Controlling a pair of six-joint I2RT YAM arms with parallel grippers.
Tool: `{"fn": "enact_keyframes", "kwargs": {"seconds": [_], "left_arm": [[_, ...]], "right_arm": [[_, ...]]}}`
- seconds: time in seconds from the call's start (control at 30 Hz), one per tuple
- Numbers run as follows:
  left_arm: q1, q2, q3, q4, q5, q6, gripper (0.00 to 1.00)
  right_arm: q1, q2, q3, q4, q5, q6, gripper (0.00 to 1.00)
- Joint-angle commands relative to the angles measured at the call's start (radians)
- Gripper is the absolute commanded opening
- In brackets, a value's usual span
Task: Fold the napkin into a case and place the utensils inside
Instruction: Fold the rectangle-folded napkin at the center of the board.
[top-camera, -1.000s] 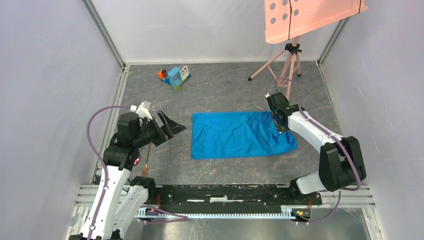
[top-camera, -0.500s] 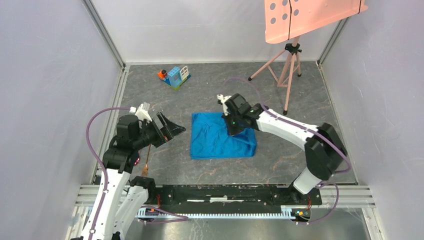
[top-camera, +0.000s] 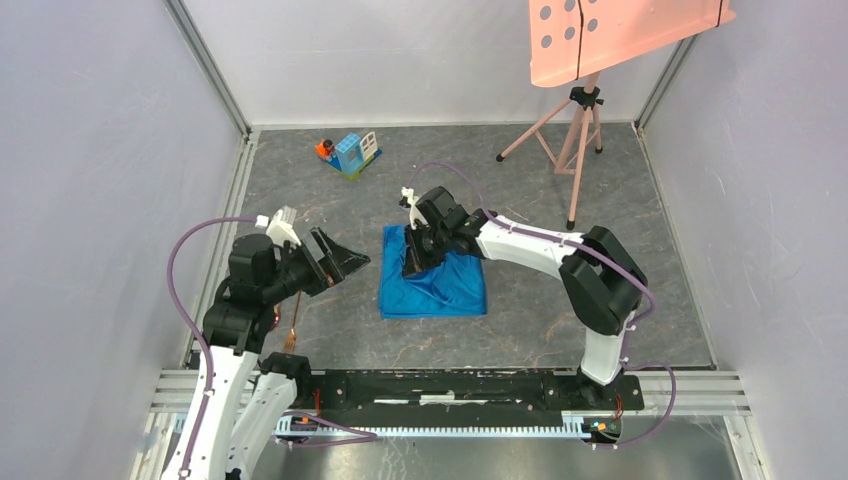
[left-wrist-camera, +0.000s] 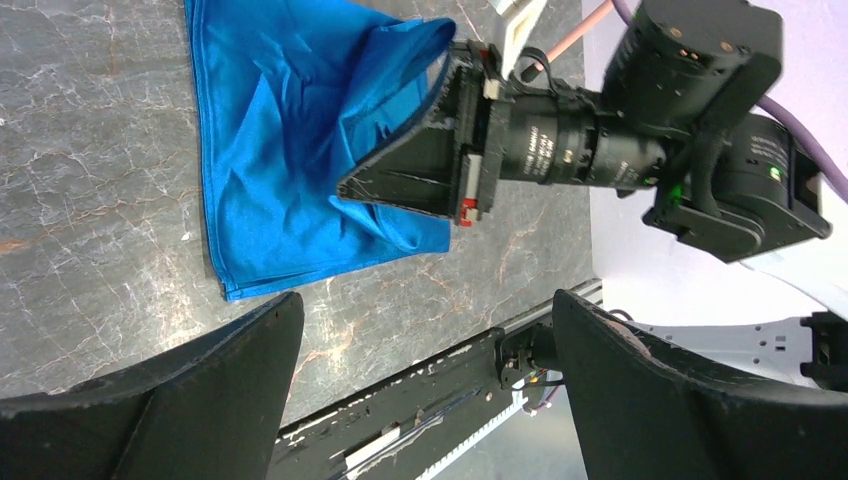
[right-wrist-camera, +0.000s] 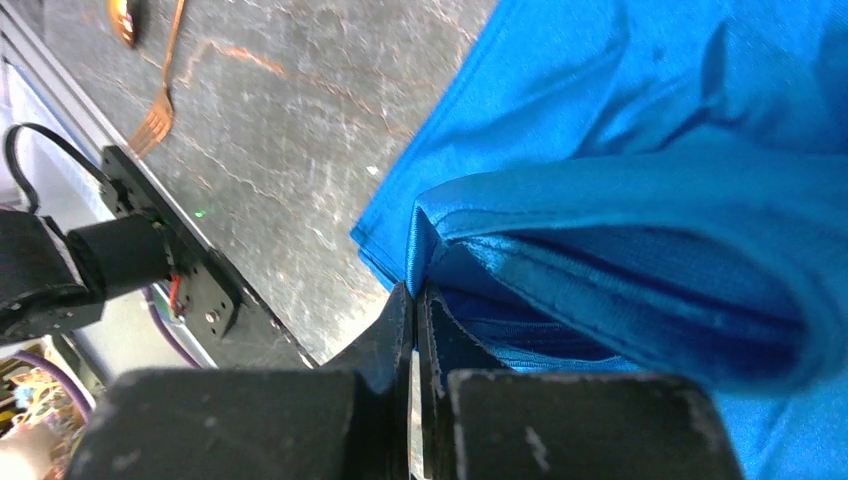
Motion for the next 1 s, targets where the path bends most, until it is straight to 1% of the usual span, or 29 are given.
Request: {"fn": "enact_keyframes", "kwargs": {"seconds": [0.0, 0.57, 0.77, 0.97], "left_arm": [[-0.003, -0.017, 0.005, -0.011, 0.008, -0.02, 1.0], [-0.003, -0.013, 0.019, -0.03, 0.007, -0.004, 1.0], [-0.002, -0.011, 0.022, -0.033, 0.007, -0.003, 1.0], [-0.002, -0.005, 0.027, -0.031, 0.011, -0.002, 1.0]], "right_arm": [[-0.001, 0.058, 0.079, 0.056, -0.057, 0.045, 0.0], [-0.009, 0.134, 0.109, 0.056, -0.003, 0.038, 0.0], [-0.039, 0.098, 0.087, 0.026, 0.053, 0.036, 0.0], [-0.067, 0.055, 0.038, 0.025, 0.07, 0.042, 0.0]]}}
